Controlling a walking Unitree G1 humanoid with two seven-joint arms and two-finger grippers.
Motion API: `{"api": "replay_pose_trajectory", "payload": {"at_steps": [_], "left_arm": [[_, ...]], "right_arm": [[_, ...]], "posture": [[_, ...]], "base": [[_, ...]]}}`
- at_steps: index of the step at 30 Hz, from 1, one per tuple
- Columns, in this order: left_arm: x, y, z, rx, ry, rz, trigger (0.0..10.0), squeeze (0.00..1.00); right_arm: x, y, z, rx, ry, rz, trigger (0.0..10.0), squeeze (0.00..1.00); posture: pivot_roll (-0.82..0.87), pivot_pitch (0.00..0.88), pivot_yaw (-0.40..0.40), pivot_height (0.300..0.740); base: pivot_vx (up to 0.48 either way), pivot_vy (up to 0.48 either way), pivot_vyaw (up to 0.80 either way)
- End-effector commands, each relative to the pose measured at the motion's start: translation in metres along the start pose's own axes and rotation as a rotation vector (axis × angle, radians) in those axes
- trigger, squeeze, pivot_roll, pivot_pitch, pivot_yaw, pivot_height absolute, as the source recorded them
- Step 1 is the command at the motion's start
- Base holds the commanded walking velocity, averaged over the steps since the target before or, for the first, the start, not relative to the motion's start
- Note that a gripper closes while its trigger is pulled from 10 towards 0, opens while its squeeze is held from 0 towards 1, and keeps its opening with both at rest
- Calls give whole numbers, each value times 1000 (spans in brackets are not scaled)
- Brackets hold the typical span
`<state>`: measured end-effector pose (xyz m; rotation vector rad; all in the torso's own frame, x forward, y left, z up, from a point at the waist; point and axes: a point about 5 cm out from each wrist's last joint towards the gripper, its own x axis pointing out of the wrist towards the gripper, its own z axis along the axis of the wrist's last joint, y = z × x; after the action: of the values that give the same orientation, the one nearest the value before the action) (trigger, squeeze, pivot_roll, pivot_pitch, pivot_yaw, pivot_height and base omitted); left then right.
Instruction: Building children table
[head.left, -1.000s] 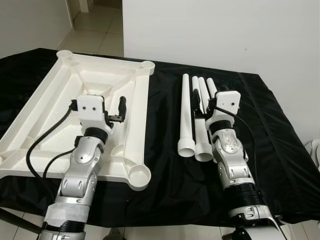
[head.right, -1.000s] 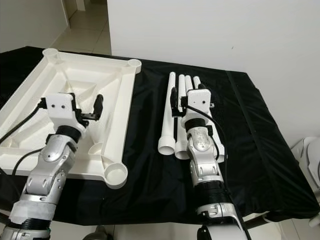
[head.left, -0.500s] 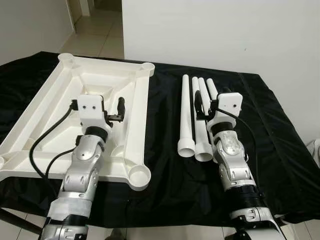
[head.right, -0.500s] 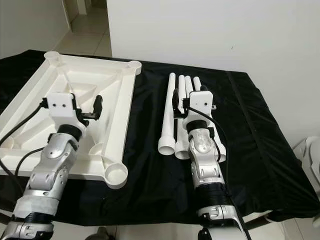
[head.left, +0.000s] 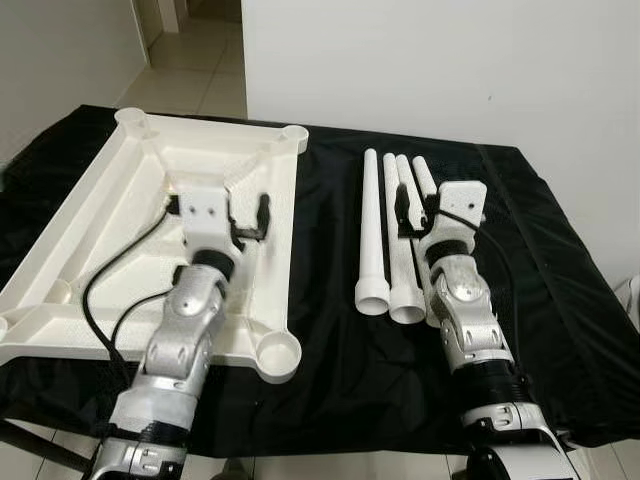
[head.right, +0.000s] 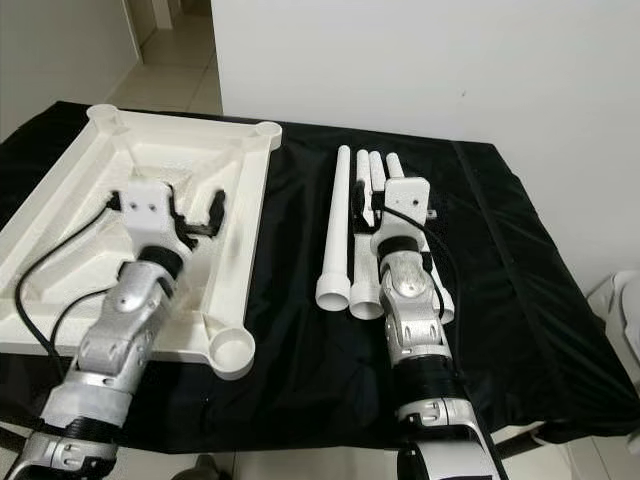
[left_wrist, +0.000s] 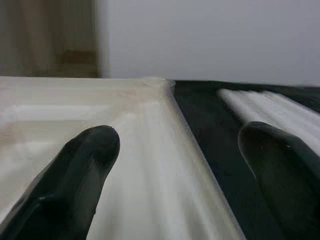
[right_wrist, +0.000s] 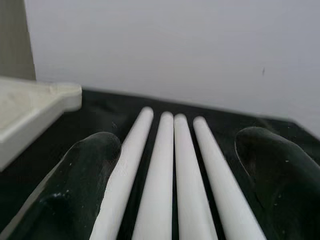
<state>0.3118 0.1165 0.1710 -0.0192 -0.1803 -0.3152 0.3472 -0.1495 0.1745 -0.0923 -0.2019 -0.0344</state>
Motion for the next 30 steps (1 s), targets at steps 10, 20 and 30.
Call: {"api": "replay_pose_trajectory", "payload": {"at_steps": [10,20,30], "left_arm": [[-1,-17,0,21,30,-151,10000,0],[-4,-19,-1,18,45,-171,10000,0],[-8,-17,-1,10,53,-155,10000,0]], "right_arm": [[12,8,-17,4,313,-16,10000,0],[19,26,-10,-1,421,42,10000,0],[4,12,-38,12,660,-32,10000,0]], "posture": [[103,0,-34,740],[110,0,-39,740],[117,0,-51,740]], "base": [[0,0,0],[0,0,0],[0,0,0]]}}
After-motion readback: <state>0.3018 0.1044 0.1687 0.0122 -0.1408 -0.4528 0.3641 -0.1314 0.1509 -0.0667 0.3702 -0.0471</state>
